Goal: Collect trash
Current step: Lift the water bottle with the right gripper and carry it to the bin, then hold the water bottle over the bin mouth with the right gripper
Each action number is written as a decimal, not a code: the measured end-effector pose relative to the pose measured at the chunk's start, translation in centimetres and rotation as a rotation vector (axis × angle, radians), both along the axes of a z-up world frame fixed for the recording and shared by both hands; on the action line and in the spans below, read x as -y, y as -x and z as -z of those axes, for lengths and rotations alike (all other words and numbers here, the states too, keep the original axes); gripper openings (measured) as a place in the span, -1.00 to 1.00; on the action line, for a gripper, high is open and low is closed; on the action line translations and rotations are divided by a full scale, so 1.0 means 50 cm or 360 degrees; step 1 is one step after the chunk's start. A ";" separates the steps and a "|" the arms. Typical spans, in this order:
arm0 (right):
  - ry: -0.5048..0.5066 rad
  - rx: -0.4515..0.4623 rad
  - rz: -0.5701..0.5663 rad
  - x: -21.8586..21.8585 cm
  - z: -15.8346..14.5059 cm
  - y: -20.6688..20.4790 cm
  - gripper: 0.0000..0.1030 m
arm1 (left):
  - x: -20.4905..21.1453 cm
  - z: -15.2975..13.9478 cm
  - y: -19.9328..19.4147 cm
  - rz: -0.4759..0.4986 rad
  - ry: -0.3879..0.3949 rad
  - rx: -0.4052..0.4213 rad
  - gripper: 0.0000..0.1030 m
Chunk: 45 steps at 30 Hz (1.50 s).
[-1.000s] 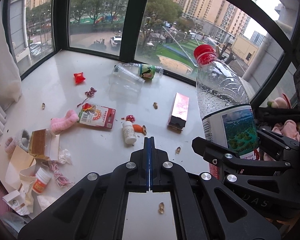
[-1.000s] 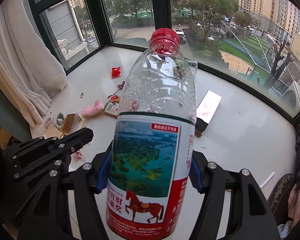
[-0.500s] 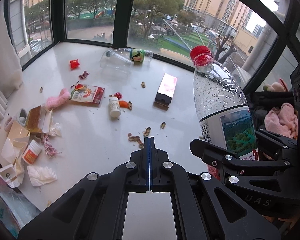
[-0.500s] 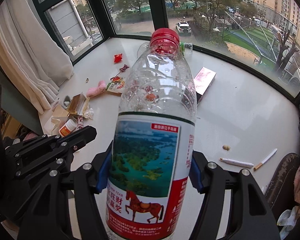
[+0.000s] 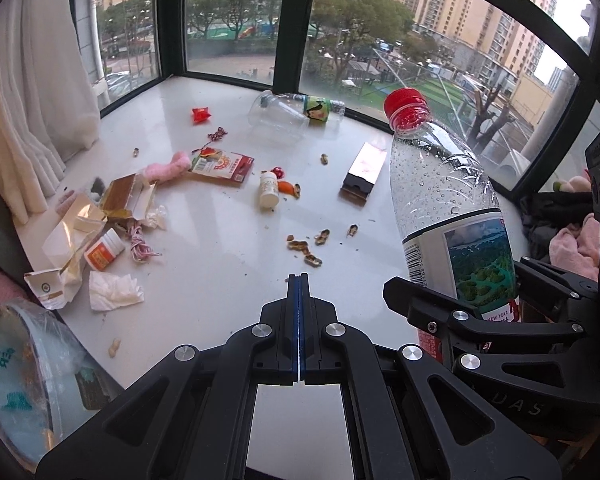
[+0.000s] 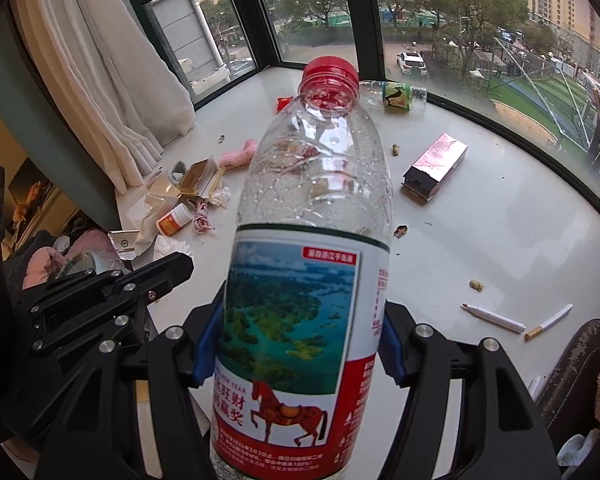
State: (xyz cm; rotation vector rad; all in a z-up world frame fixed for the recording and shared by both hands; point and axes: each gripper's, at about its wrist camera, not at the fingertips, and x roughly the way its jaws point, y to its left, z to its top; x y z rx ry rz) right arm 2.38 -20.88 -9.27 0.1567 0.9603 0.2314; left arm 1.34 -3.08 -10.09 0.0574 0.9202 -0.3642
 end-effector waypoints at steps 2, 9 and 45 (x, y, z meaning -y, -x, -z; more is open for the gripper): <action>-0.0016 0.0004 -0.0032 -0.007 -0.001 0.007 0.19 | -0.009 -0.001 0.010 -0.0011 -0.0031 0.0017 -1.00; -0.0064 -0.0021 -0.0069 -0.044 -0.005 0.018 0.19 | -0.053 -0.011 0.017 -0.0038 -0.0064 0.0022 -1.00; 0.0229 0.0007 -0.0635 -0.602 -0.045 0.011 0.19 | -0.623 0.000 0.071 -0.0640 0.0247 -0.0001 -1.00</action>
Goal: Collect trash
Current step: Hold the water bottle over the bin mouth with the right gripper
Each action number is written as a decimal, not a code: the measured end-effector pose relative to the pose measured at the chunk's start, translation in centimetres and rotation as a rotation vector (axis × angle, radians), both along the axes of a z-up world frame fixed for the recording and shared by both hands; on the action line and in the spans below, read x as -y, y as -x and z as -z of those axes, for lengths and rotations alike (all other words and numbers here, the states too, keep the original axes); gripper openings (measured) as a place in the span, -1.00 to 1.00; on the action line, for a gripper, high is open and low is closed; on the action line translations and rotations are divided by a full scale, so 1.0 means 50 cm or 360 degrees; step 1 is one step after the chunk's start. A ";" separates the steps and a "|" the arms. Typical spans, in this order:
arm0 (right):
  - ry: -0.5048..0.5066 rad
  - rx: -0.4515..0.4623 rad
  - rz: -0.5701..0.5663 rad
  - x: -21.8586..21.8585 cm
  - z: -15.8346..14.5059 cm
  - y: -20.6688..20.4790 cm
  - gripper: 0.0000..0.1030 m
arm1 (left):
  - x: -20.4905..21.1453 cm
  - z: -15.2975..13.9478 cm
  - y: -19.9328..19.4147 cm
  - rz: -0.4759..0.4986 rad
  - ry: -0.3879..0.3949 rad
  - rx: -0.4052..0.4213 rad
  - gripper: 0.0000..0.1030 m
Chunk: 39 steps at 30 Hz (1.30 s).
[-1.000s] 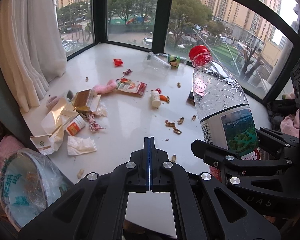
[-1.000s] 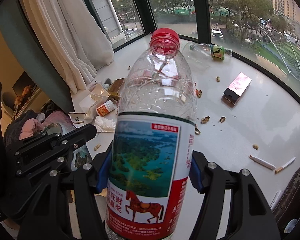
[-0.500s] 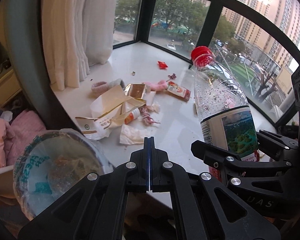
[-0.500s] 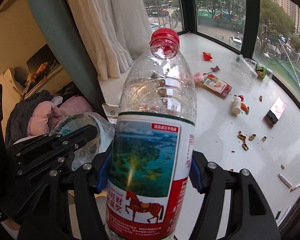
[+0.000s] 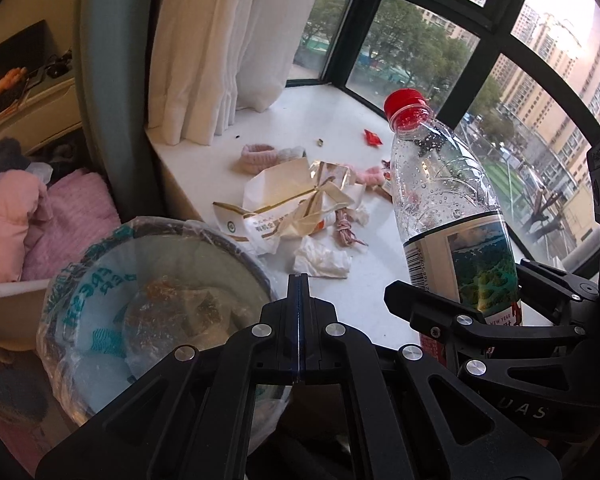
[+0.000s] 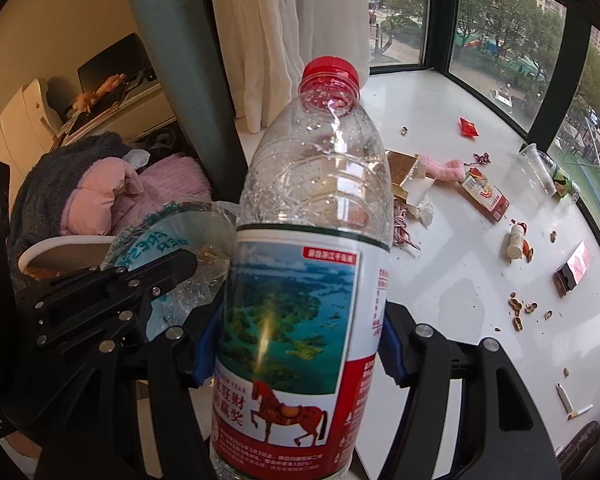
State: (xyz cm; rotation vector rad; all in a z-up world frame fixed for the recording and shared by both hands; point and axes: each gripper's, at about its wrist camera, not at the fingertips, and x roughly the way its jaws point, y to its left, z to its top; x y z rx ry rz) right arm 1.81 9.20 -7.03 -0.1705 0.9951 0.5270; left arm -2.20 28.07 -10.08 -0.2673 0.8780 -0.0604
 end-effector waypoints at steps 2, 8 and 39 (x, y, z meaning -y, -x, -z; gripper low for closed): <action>0.0011 -0.0004 -0.0033 -0.019 0.002 0.002 0.19 | -0.019 0.003 0.007 -0.0035 0.0011 -0.0010 -1.00; 0.0023 -0.0028 -0.0134 -0.079 0.012 0.007 0.19 | -0.075 0.010 0.027 -0.0145 0.0014 -0.0047 -1.00; 0.0056 -0.0092 -0.0305 -0.242 0.051 0.019 0.19 | -0.218 0.043 0.043 -0.0278 -0.0155 -0.0184 -1.00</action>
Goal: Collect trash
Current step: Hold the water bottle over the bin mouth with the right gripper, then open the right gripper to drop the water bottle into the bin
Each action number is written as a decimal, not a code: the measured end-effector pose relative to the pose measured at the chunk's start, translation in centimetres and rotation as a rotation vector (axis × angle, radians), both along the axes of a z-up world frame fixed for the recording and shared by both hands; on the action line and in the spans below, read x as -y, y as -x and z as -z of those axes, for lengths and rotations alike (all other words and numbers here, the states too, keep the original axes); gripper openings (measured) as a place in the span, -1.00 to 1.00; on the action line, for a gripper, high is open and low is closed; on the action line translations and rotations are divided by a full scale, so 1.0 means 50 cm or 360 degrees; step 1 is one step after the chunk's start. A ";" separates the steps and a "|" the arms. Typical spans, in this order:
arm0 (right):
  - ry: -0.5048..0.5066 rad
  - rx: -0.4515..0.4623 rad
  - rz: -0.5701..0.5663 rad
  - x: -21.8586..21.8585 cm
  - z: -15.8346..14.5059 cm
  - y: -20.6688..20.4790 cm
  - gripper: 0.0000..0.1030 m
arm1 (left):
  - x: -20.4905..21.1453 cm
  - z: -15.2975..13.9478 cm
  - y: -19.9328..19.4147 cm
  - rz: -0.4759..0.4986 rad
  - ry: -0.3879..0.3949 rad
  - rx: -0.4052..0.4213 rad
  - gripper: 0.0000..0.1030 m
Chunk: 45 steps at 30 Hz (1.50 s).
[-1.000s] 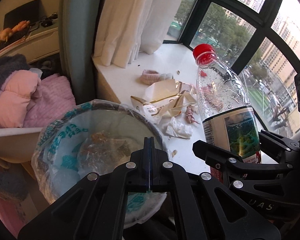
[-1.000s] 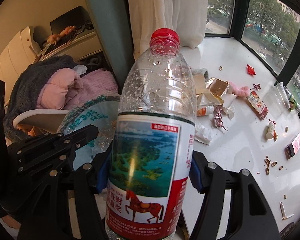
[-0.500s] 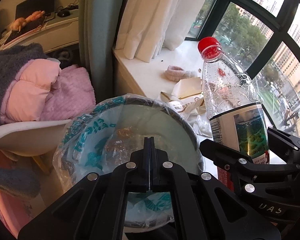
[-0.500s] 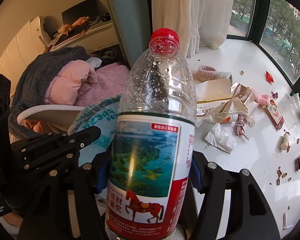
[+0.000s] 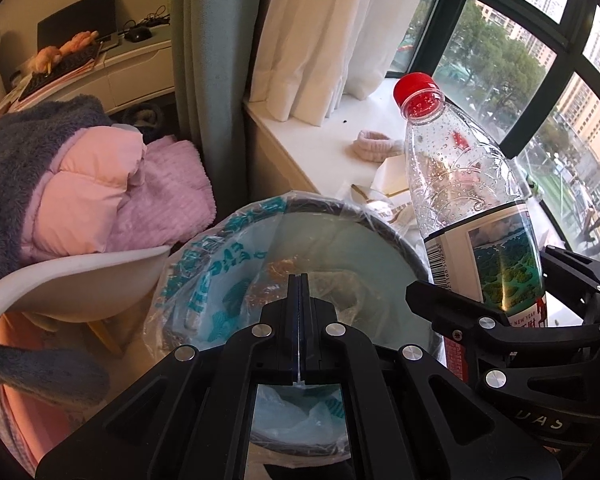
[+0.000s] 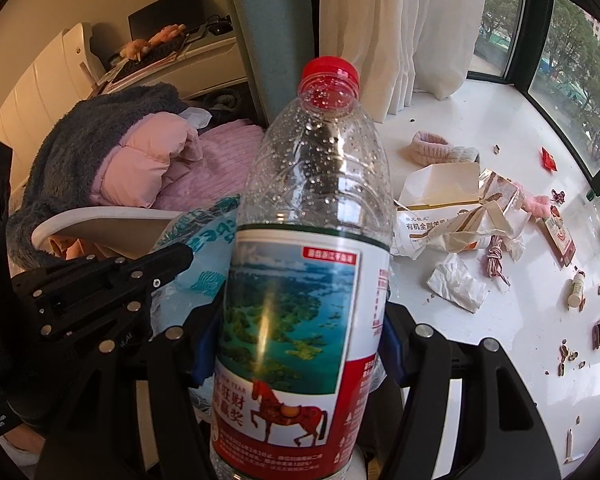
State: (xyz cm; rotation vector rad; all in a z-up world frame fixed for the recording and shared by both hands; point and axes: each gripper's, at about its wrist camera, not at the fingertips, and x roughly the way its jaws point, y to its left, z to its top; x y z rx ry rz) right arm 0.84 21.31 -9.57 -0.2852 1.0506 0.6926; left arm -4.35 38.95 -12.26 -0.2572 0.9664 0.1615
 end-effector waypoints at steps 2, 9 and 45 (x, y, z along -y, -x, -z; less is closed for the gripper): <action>0.0010 -0.0005 0.0001 -0.004 0.003 0.003 0.19 | -0.004 0.003 0.001 0.0002 -0.0011 -0.0011 -1.00; 0.0034 -0.0011 0.0005 -0.013 0.011 0.013 0.19 | -0.012 0.019 0.008 0.0005 -0.0038 -0.0062 -1.00; 0.0079 -0.0055 0.0074 -0.025 0.034 0.020 0.20 | -0.022 0.020 0.005 0.0037 -0.0037 -0.0074 -1.00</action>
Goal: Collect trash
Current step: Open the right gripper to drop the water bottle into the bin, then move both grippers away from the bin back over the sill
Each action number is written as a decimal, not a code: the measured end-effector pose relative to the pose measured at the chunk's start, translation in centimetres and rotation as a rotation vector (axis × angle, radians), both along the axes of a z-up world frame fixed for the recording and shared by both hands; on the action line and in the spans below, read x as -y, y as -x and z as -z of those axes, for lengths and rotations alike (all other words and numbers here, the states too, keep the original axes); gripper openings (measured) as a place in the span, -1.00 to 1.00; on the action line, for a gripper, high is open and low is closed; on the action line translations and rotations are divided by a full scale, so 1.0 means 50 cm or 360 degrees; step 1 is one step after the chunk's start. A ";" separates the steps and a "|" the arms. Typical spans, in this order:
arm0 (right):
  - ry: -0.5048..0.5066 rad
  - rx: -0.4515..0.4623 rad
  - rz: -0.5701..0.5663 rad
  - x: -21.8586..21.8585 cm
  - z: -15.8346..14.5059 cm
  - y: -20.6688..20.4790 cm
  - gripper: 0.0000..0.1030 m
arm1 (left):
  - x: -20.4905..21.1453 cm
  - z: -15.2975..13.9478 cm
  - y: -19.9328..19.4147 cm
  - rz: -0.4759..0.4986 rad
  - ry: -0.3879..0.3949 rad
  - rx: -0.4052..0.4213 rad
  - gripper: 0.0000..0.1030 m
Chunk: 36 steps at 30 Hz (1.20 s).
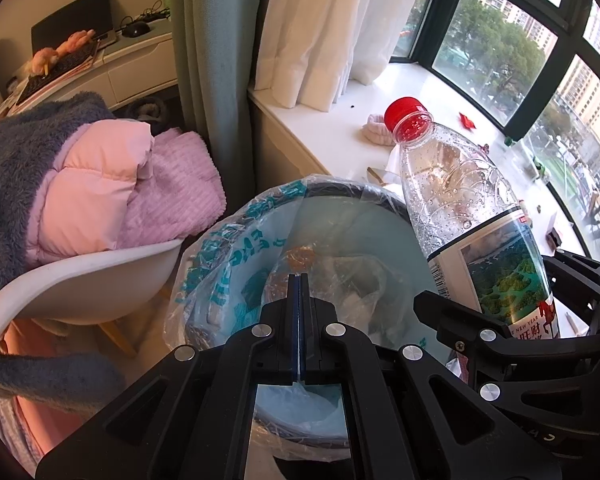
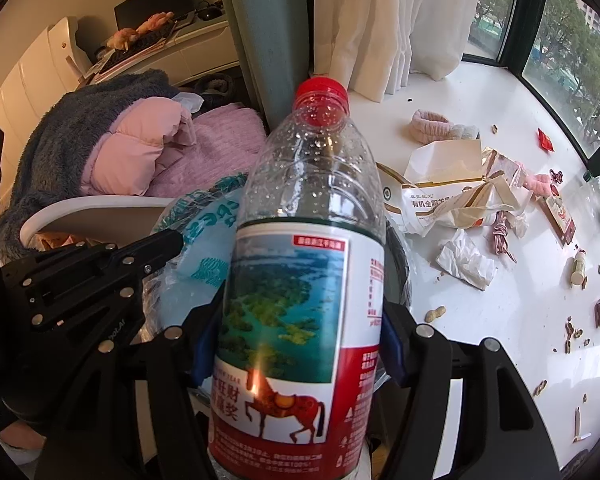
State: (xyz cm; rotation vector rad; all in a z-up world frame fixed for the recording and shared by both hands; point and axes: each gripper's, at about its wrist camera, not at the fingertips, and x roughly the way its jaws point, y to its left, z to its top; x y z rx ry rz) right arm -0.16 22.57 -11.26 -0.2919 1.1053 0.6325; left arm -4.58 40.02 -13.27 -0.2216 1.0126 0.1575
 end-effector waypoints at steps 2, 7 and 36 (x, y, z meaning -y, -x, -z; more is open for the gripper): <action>-0.0001 -0.0015 -0.0003 -0.001 0.003 0.000 0.20 | 0.000 0.001 0.000 0.0002 0.0006 0.0002 -1.00; -0.0001 -0.0003 -0.0010 -0.003 0.002 0.001 0.20 | -0.001 0.000 0.001 -0.0003 0.0004 0.0018 -1.00; -0.0045 0.0023 0.0110 0.023 -0.008 -0.009 0.75 | -0.049 0.008 0.009 -0.0225 0.0141 -0.0044 0.02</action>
